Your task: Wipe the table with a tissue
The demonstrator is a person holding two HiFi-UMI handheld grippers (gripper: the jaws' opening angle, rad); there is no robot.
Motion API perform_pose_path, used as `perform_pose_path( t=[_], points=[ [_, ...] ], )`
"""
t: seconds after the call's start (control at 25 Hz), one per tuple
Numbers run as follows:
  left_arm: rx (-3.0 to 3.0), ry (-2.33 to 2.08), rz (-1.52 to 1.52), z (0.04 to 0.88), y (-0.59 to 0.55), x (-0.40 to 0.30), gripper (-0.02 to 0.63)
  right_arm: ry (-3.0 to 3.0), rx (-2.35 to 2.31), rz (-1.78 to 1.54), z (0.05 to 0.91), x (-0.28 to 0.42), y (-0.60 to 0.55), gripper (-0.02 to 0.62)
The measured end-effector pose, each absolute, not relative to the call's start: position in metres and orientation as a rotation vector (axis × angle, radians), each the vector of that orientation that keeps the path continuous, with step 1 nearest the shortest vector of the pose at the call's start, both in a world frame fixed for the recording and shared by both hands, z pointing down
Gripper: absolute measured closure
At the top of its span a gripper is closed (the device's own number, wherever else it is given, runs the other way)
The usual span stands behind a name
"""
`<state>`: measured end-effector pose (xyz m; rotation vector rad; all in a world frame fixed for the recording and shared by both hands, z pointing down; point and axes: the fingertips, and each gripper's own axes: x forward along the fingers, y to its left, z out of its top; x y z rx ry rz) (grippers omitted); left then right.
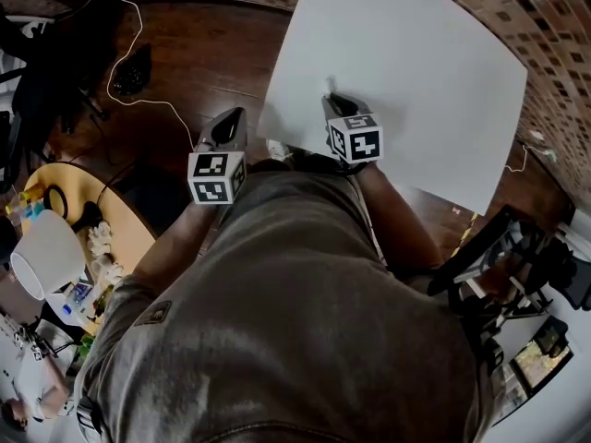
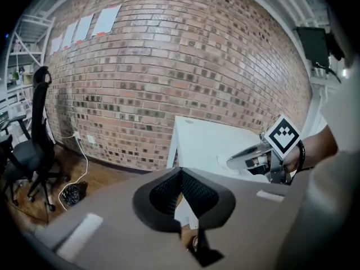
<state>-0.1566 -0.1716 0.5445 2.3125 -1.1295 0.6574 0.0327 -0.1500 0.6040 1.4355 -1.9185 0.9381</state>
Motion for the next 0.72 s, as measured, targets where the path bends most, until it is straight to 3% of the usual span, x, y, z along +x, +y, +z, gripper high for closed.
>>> perform_pose_path(
  t=[0.72],
  points=[
    [2.312, -1.123, 0.653, 0.546, -0.163, -0.155, 0.604, -1.895, 1.428, 0.919, 0.603, 0.036, -0.132, 0.532]
  ],
)
